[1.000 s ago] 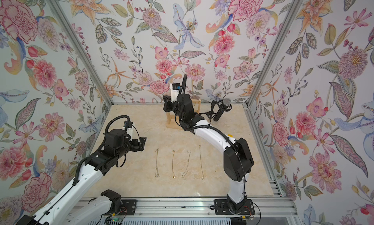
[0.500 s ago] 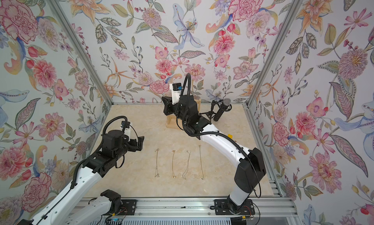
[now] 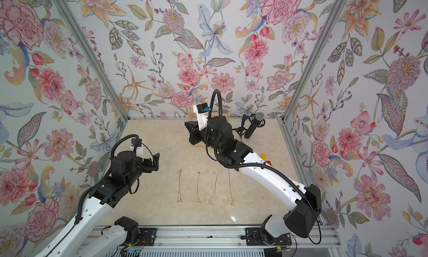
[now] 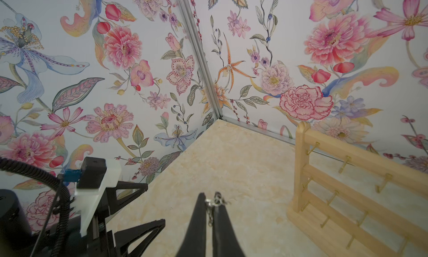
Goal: Take the necklace off the jewelry display stand
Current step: Take off the necklace from the stand.
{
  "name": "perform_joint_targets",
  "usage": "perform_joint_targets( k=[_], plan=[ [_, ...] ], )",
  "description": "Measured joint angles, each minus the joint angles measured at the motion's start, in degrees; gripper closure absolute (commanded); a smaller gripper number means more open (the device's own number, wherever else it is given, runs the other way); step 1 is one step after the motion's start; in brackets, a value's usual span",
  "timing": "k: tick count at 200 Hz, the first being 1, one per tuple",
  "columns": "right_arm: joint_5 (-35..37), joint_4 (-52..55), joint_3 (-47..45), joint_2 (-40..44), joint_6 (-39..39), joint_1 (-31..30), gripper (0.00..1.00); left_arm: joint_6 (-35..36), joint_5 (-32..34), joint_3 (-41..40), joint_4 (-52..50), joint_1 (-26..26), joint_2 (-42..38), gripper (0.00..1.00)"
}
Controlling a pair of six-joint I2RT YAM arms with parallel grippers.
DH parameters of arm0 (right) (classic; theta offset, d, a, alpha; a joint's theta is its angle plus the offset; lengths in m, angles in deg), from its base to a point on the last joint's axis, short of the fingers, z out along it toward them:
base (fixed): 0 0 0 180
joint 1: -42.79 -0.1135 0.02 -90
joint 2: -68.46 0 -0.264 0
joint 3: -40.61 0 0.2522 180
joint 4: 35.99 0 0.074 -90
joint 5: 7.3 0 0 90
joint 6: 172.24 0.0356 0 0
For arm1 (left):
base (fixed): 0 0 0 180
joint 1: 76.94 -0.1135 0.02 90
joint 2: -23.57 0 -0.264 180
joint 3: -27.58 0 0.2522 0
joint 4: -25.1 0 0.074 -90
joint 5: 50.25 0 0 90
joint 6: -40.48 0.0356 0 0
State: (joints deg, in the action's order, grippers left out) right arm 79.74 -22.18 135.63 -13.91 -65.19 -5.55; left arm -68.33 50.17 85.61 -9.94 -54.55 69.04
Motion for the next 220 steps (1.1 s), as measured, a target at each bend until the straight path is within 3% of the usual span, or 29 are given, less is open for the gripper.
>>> perform_joint_targets(
  k=[130, 220],
  plan=[
    [-0.66, 14.40, -12.81, 22.51, -0.39, -3.08, 1.00, 0.39, 1.60, -2.05, 3.02, 0.00, -7.19, 0.01],
    [1.64, 20.81, -20.92, 37.94, -0.07, -2.40, 1.00, 1.95, -15.50, -3.76, 8.41, 0.90, -3.58, 0.01]
  ],
)
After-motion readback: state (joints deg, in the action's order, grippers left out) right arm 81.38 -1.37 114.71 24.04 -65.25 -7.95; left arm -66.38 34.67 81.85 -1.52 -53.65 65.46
